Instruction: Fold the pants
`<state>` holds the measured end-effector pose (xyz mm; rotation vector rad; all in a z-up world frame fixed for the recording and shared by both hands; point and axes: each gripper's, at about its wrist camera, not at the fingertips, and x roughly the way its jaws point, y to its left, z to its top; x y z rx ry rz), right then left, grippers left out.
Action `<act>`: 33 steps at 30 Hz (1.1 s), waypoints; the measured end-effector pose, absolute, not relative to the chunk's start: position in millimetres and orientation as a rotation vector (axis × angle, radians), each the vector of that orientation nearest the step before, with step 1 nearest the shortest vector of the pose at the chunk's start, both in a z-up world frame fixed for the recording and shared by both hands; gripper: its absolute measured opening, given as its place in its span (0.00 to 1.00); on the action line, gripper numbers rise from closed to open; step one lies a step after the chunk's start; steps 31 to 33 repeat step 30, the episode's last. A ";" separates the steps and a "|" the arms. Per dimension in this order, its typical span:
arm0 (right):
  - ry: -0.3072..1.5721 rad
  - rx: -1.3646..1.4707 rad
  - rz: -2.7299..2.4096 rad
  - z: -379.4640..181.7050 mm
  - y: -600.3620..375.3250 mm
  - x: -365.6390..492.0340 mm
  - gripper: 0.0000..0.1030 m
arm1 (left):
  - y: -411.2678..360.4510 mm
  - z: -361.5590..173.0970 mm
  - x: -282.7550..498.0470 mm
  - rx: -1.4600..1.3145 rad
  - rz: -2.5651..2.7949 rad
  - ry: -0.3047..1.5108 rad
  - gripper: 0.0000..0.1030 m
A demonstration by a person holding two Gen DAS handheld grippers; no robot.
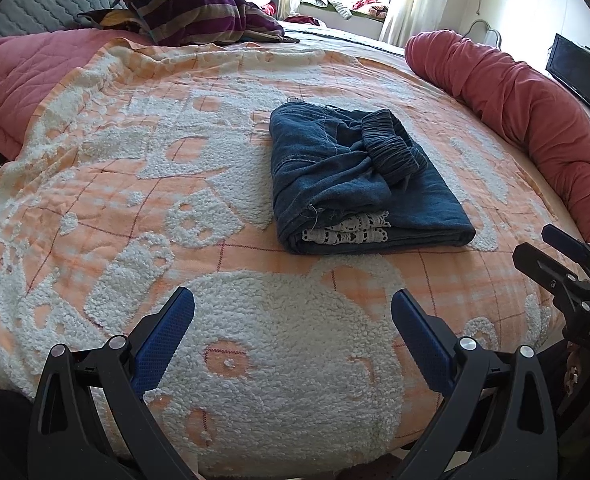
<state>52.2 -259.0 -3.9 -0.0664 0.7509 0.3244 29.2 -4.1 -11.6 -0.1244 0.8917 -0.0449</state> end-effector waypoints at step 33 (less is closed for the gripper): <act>0.861 0.135 -0.093 4.8 -459.7 187.0 0.91 | 204.7 -20.8 169.3 -0.312 0.457 1.036 0.96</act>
